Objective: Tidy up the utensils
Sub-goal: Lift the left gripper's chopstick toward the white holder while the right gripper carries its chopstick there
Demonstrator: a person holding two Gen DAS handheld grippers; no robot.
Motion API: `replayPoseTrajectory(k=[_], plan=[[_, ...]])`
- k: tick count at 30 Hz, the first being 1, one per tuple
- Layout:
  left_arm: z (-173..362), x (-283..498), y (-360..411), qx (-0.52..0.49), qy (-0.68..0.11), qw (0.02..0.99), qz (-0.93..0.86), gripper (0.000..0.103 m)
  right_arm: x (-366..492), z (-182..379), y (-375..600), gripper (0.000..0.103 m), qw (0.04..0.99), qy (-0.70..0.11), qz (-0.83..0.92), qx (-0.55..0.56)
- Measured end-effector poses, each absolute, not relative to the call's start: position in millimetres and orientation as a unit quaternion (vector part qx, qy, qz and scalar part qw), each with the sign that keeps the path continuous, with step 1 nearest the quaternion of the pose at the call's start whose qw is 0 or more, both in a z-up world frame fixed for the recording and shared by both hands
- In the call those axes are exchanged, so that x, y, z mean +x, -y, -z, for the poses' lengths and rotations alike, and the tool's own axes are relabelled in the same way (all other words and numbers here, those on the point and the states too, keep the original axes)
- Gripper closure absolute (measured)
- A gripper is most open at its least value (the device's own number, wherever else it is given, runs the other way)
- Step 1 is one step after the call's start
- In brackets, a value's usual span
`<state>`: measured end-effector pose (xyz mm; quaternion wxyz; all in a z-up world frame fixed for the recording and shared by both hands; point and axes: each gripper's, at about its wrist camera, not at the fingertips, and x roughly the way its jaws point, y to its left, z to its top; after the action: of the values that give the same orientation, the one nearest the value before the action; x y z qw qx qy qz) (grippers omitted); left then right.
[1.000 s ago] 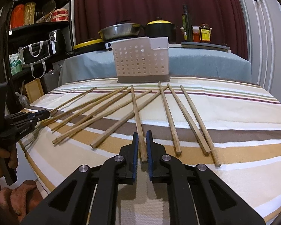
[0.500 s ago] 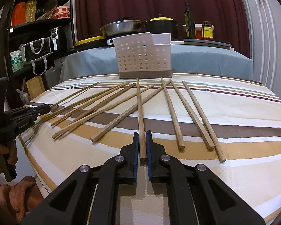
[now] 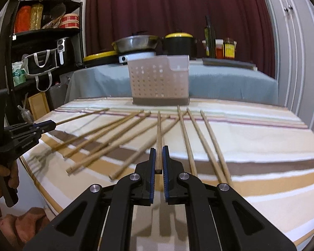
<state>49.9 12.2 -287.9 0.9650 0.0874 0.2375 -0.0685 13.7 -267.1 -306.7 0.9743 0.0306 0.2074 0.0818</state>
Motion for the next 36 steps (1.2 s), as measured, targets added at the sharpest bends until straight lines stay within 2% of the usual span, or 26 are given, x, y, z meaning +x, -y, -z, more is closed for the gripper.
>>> replayPoseTrajectory(k=[18, 25, 36], plan=[[187, 45, -8, 0.076, -0.158, 0.983, 0.051, 0.096, 13, 208, 272, 0.096, 0.992, -0.112, -0.063, 0.021], [162, 69, -14, 0.058, -0.168, 0.982, 0.055, 0.096, 39, 187, 281, 0.096, 0.991, -0.12, -0.055, 0.033], [150, 116, -22, 0.033, -0.179, 0.982, 0.056, 0.096, 88, 175, 287, 0.096, 0.988, -0.14, -0.046, 0.039]])
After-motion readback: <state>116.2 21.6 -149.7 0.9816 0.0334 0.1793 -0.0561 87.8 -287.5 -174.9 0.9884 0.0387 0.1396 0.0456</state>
